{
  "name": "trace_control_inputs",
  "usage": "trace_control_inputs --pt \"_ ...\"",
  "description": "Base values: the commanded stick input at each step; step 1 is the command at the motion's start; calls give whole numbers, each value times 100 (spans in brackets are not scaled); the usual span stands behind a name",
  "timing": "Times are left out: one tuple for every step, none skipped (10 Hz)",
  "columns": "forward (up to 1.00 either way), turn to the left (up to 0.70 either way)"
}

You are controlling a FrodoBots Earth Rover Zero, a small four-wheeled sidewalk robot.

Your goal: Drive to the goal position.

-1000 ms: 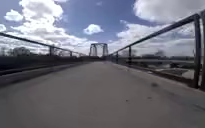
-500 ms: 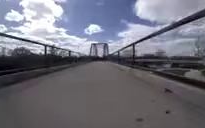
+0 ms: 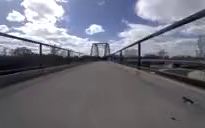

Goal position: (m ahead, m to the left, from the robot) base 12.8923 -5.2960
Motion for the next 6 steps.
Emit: trace_control_inputs --pt "100 0" --pt "100 0" --pt "100 0" --pt "100 0" --pt "100 0" --pt "100 0"
